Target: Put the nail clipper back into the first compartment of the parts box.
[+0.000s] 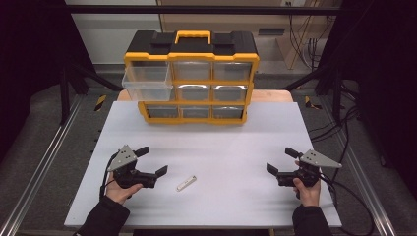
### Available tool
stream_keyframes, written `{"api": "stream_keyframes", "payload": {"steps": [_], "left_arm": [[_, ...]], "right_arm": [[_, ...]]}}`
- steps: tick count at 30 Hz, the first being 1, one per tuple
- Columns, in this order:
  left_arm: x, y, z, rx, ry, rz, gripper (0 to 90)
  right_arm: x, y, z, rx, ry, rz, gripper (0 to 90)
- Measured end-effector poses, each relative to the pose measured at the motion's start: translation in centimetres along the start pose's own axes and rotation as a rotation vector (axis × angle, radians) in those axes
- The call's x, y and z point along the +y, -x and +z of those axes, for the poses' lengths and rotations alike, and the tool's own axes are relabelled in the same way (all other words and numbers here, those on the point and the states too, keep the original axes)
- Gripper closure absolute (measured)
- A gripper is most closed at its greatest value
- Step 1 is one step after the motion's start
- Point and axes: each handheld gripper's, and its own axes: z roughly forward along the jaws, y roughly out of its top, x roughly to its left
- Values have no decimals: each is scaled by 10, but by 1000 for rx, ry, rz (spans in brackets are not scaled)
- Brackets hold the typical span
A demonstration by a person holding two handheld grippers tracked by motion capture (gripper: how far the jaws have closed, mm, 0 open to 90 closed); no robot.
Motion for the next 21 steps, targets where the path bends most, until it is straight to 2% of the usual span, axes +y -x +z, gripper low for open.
{"api": "stream_keyframes", "payload": {"steps": [21], "left_arm": [[-4, 21, 30, -51, -112, 20, 19]], "right_arm": [[0, 0, 0, -2, -4, -1, 6]]}}
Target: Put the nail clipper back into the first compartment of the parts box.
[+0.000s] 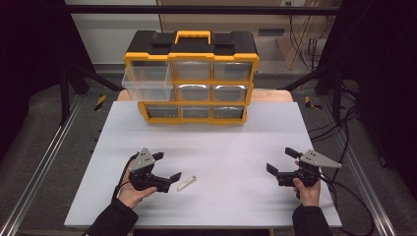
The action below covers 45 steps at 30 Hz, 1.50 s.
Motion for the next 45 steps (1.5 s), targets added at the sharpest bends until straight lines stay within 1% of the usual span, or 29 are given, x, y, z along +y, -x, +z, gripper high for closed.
{"api": "stream_keyframes", "payload": {"steps": [4, 5, 6, 11, 21, 27, 29, 31, 34, 36, 38, 41, 45], "left_arm": [[-1, 3, 7, -6, -27, -1, 20], [-2, 5, 11, -10, -42, 2, 20], [-2, 5, 11, -10, -42, 2, 21], [-5, 9, 23, -9, -95, 5, 23], [-9, 15, 36, -14, -165, -4, 35], [-11, 19, 43, -10, -213, -8, 60], [-12, 20, 45, -11, -229, -6, 84], [-13, 22, 47, 0, -246, -5, 92], [-13, 23, 48, 6, -260, -12, 127], [-13, 24, 48, 8, -267, -9, 152], [-13, 24, 49, 12, -276, -9, 187], [-14, 26, 51, 28, -292, 1, 236], [-14, 28, 53, 35, -308, 6, 295]], "right_arm": [[0, 0, 0, 0, 1, 1, 6], [0, 0, 0, -2, 0, 0, 6], [0, 0, 0, -2, 0, 0, 6], [0, 0, 0, -2, -1, 2, 6], [0, 0, 0, 2, -7, 7, 6], [0, 0, 0, 2, -8, 7, 6], [0, 0, 0, 2, -9, 7, 6], [0, 0, 0, 3, -9, 8, 6], [0, 0, 0, 3, -10, 8, 6], [0, 0, 0, 1, -10, 8, 6], [0, 0, 1, 2, -10, 8, 6], [0, 0, 1, 0, -9, 8, 6], [0, 0, 1, 0, -9, 8, 6]]}}
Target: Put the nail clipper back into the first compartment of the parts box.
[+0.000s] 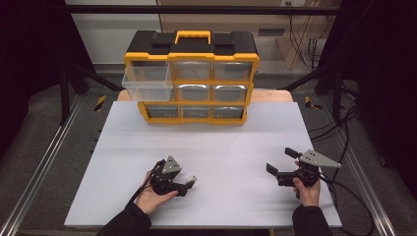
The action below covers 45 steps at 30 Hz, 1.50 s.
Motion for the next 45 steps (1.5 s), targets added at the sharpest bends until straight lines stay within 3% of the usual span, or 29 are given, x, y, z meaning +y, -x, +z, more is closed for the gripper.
{"api": "stream_keyframes", "payload": {"steps": [9, 26, 45], "left_arm": [[1, 2, 2, -18, -22, -1, 468], [2, 5, 5, -39, -62, 9, 678], [5, 4, 6, -42, -81, 14, 752]], "right_arm": [[0, 0, 0, 3, -2, 2, 6], [0, 0, 1, -1, -3, -1, 6], [0, 0, 1, -2, -3, 0, 6]]}}
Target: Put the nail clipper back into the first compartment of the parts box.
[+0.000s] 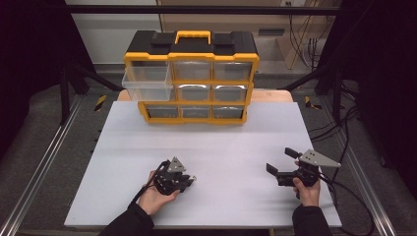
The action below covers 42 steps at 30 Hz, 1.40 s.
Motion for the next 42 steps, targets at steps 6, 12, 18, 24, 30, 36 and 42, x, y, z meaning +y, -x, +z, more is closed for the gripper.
{"api": "stream_keyframes", "payload": {"steps": [6, 12, 18, 24, 30, 36, 42], "left_arm": [[0, 1, 0, 6, -2, 10, 761], [1, 0, 0, 4, -2, 9, 765], [0, 0, 0, 4, -1, 11, 767], [1, 0, 0, 3, -1, 8, 767], [1, -1, -3, -5, 3, 1, 767], [3, -2, -7, -7, 17, -5, 768], [3, -2, -12, -6, 27, 3, 768]], "right_arm": [[0, 0, 0, 1, -2, -1, 6], [0, 0, 0, 3, -2, 3, 6], [0, 0, 0, 3, -3, -1, 6], [0, 0, 0, 5, -2, 5, 6], [0, 0, 0, 6, -3, 4, 6], [0, 0, 0, 6, -3, 4, 6], [0, 0, 0, 9, -6, 7, 6]]}}
